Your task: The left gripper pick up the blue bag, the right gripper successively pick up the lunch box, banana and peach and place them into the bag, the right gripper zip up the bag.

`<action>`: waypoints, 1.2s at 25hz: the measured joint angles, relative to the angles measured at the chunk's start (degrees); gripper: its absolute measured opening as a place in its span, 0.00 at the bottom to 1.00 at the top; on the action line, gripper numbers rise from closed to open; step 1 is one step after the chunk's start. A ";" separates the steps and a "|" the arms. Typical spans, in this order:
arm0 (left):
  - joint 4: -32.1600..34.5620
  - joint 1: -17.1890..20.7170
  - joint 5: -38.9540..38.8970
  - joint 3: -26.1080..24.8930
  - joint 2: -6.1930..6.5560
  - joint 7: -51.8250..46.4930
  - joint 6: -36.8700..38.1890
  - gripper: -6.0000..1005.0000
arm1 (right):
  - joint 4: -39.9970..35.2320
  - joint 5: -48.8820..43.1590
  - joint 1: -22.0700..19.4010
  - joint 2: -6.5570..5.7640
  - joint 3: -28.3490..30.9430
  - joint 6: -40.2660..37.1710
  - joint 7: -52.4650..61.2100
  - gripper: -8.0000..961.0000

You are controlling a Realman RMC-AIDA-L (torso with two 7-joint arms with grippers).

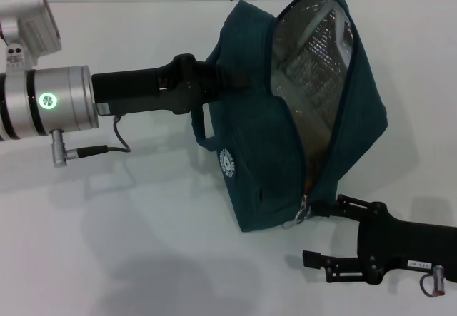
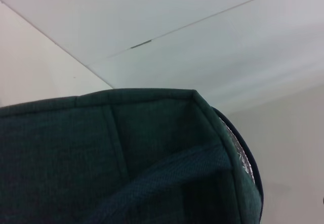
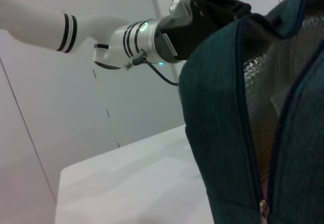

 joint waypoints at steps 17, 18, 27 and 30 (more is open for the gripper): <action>0.00 0.16 0.00 0.00 -0.03 0.38 0.28 0.05 | 4.34 -0.15 4.32 0.00 0.01 0.87 -1.56 0.91; 0.00 0.24 0.00 0.00 -0.01 0.38 0.29 0.05 | 4.28 -0.04 3.95 0.00 0.20 0.87 -1.56 0.91; 0.00 0.54 -0.56 0.00 0.20 0.38 0.31 0.05 | 3.66 1.89 1.10 0.00 0.53 0.89 -1.57 0.91; 0.00 0.52 -0.56 0.01 0.12 0.38 0.31 0.05 | 3.47 2.75 1.06 0.00 0.61 1.59 -1.64 0.91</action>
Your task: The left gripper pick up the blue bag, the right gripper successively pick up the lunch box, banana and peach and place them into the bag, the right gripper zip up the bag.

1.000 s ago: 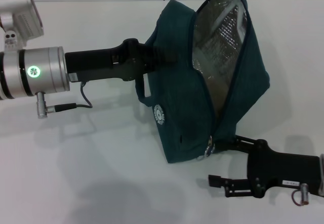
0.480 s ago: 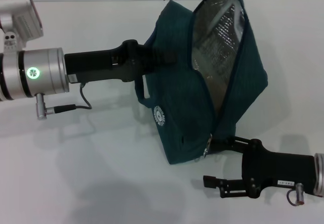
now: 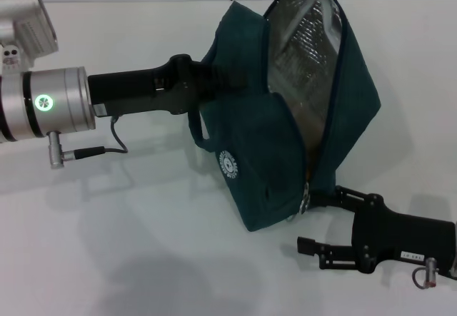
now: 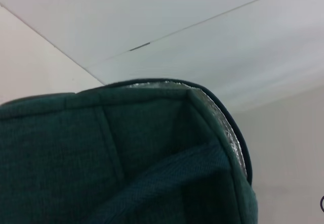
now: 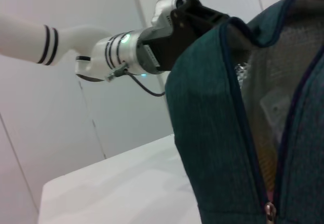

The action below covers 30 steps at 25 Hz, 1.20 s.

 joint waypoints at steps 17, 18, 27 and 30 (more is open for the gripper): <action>0.00 0.94 -0.77 -0.01 0.33 0.00 0.00 0.05 | -1.32 3.12 -1.45 -0.02 0.01 -0.94 -0.26 0.91; 0.00 0.94 -0.79 -0.01 0.34 0.00 0.00 0.05 | -1.33 3.28 -1.44 -0.02 0.01 -0.81 -0.29 0.91; 0.00 0.63 -0.87 0.24 0.23 0.00 0.11 0.05 | -0.05 3.07 1.43 0.00 -0.59 0.81 -0.29 0.91; 0.00 0.60 -0.90 0.25 0.23 0.00 0.19 0.05 | 0.75 2.94 2.50 0.00 -0.71 1.24 -0.28 0.91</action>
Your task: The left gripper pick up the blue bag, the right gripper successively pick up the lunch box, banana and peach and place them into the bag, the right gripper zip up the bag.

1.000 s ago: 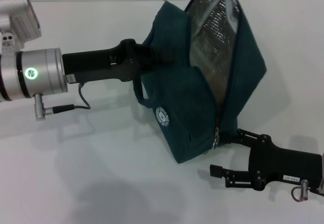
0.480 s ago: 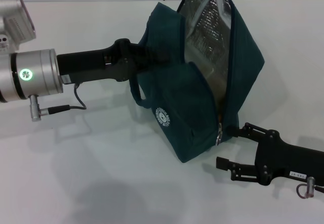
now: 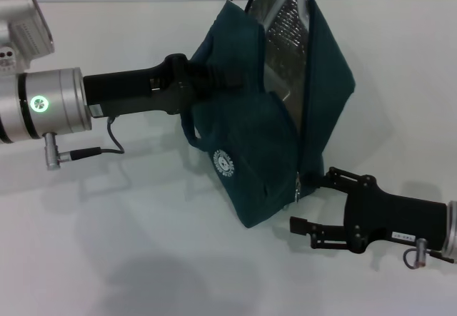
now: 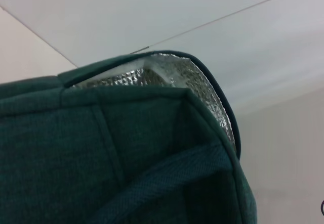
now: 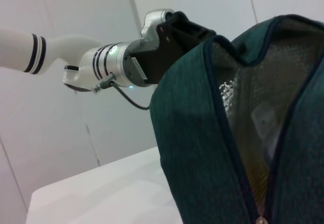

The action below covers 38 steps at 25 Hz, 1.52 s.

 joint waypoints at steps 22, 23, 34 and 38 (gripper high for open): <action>0.00 -0.18 -0.03 -0.22 -0.06 0.35 0.46 0.05 | 1.72 0.26 1.40 0.00 -1.77 0.83 -0.02 0.91; 0.00 -0.19 -0.03 -0.21 -0.08 0.35 0.47 0.05 | 1.77 0.22 1.67 -0.01 -1.90 0.84 -0.02 0.91; 0.00 -0.19 -0.03 -0.27 -0.18 0.66 0.52 0.05 | 3.97 -0.37 4.23 0.00 -3.43 0.05 -0.11 0.91; 0.00 -0.11 -0.02 -0.27 -0.13 0.68 0.52 0.05 | 3.97 -0.36 3.80 0.00 -3.30 0.14 0.03 0.91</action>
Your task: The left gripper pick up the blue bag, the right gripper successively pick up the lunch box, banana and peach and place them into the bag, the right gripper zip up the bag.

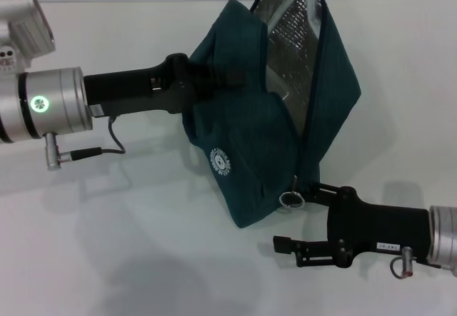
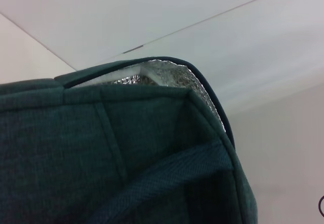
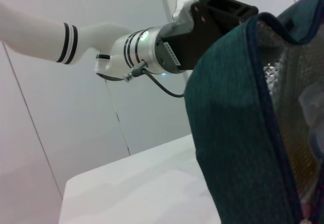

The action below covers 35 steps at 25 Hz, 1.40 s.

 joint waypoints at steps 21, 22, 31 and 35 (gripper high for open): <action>0.00 0.28 -0.45 0.13 0.22 0.03 0.16 0.05 | -0.78 0.80 -1.60 0.00 0.73 2.06 0.35 0.39; 0.00 0.28 -0.48 0.11 0.22 0.06 0.17 0.05 | -0.80 0.81 -1.62 -0.01 0.86 2.22 0.36 0.36; 0.00 0.27 -0.54 0.11 0.31 0.12 0.17 0.05 | -0.74 1.93 -1.92 -0.01 1.11 2.30 0.39 0.16; 0.00 0.29 -0.54 0.10 0.31 0.12 0.17 0.05 | -0.77 2.10 -1.99 -0.01 1.11 2.30 0.38 0.15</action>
